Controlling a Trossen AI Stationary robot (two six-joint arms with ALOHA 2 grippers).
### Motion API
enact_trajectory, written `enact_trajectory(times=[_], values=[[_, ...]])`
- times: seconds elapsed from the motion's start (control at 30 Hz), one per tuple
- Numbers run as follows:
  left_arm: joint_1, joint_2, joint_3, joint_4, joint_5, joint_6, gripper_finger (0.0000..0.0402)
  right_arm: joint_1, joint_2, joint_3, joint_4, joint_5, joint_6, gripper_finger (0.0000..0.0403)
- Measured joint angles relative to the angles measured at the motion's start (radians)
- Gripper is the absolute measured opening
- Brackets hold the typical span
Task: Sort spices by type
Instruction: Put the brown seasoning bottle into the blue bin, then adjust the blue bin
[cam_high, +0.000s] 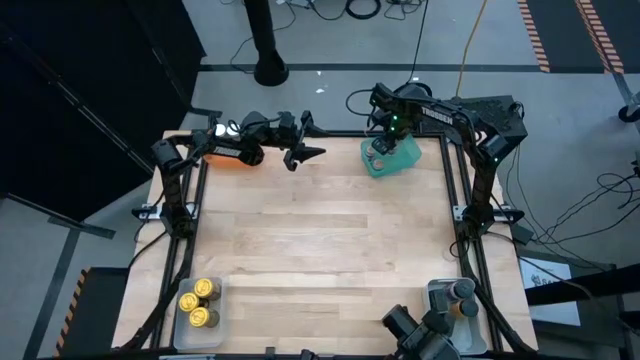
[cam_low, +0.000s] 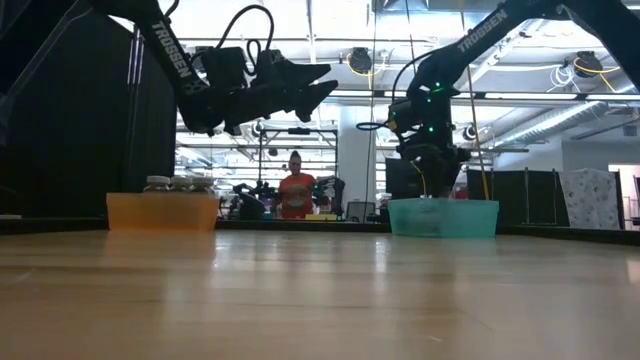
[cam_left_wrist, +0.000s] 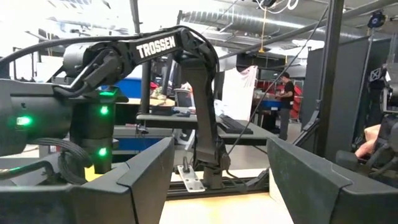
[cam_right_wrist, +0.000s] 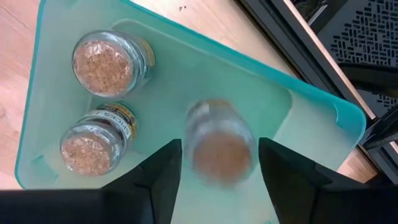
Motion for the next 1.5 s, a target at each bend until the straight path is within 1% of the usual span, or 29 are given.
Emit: enact_trajectory(times=[0.23, 0.33, 0.47, 0.6, 0.67, 0.73, 0.9, 0.93, 1.07, 1.13, 1.17, 1.27, 1.37, 1.47, 1.5], values=[[0.000, 0.000, 0.000, 0.000, 0.005, 0.000, 0.0265, 0.000, 0.000, 0.000, -0.001, 0.000, -0.009, 0.0241], [0.000, 0.000, 0.000, 0.000, 0.005, 0.000, 0.0265, 0.001, -0.013, 0.000, 0.005, 0.002, -0.010, 0.0255], [0.000, 0.000, 0.000, 0.000, 0.005, -0.002, 0.0265, 0.027, -0.081, -0.001, 0.073, 0.003, 0.019, 0.0259], [-0.001, -0.009, -0.001, 0.010, 0.005, -0.048, 0.0265, 0.120, -0.123, -0.001, 0.176, -0.041, 0.012, 0.0249], [-0.001, -0.033, -0.001, 0.012, 0.005, -0.053, 0.0265, 0.181, -0.126, 0.000, 0.225, -0.063, -0.007, 0.0236], [-0.001, -0.065, -0.001, 0.013, 0.012, -0.054, 0.0265, 0.238, -0.114, 0.000, 0.249, -0.063, -0.016, 0.0215], [-0.001, -0.157, -0.001, 0.010, 0.088, -0.079, 0.0265, 0.324, -0.049, 0.000, 0.310, -0.047, -0.025, 0.0135], [0.000, -0.178, -0.001, 0.006, 0.102, -0.081, 0.0265, 0.332, -0.038, 0.000, 0.326, -0.025, -0.026, 0.0117], [0.000, -0.251, -0.008, 0.001, 0.162, -0.087, 0.0265, 0.341, -0.005, 0.000, 0.338, 0.127, -0.030, 0.0043], [0.000, -0.285, -0.021, 0.007, 0.174, -0.084, 0.0265, 0.326, 0.002, 0.000, 0.344, 0.144, -0.030, 0.0013], [0.002, -0.305, -0.031, 0.007, 0.183, -0.080, 0.0265, 0.318, 0.003, 0.000, 0.344, 0.143, -0.030, 0.0007], [0.016, -0.366, -0.055, 0.011, 0.190, -0.072, 0.0265, 0.295, 0.006, 0.000, 0.371, 0.104, -0.034, 0.0011], [0.036, -0.430, -0.078, 0.014, 0.189, -0.072, 0.0265, 0.278, 0.015, -0.001, 0.375, 0.091, -0.034, 0.0007], [0.062, -0.490, -0.103, 0.010, 0.188, -0.077, 0.0265, 0.269, 0.042, 0.002, 0.381, 0.013, -0.039, 0.0002], [0.071, -0.508, -0.109, 0.010, 0.189, -0.078, 0.0265, 0.268, 0.051, 0.001, 0.366, 0.004, -0.042, 0.0003]])
